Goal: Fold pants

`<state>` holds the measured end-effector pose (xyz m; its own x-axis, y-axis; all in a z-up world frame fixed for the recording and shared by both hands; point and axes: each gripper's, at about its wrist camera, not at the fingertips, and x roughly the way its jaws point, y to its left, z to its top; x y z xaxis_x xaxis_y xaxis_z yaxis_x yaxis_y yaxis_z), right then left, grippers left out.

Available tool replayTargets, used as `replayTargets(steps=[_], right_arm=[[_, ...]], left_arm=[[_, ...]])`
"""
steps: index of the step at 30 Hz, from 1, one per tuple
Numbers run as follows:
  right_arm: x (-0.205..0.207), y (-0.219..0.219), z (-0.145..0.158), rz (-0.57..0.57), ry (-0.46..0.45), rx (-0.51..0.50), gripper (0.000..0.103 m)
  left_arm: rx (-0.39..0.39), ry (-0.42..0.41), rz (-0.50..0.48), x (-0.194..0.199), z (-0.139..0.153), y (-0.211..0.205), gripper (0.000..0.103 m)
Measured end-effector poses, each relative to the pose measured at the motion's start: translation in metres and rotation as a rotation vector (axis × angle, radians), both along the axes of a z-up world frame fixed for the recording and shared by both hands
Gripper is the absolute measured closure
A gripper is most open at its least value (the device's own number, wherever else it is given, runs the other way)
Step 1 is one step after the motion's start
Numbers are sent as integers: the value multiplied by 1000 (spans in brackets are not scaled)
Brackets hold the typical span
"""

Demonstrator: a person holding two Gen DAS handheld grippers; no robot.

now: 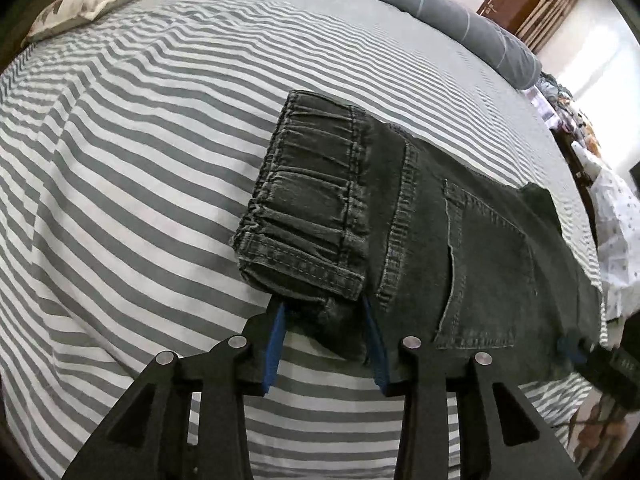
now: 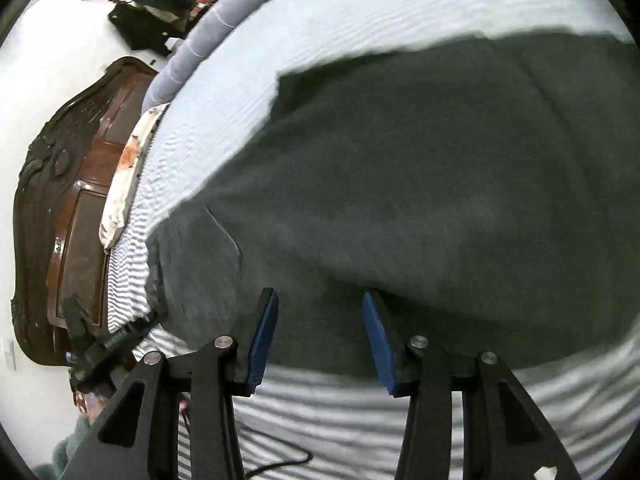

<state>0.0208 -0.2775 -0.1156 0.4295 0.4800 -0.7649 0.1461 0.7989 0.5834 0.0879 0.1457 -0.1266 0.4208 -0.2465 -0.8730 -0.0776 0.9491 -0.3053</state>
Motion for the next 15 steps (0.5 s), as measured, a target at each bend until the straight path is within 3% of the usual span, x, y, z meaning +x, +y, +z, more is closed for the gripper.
replayTargets(steps=[3,7,11,15], right_arm=[[35,-6,22,11,-58,-44,60],[95,-16,45,63,-106,-113,60],[147,-10,48,146,-110,-185,60],[183,3,32,257,-71,-196,60]], left_arm=[[-11,-1,12,0,0,3,62],[67,-52,-29,-8,19,-7,62],[123,-117,-99,-14,42,-19,62],[187,-199,-179,-11,60,-44,62]])
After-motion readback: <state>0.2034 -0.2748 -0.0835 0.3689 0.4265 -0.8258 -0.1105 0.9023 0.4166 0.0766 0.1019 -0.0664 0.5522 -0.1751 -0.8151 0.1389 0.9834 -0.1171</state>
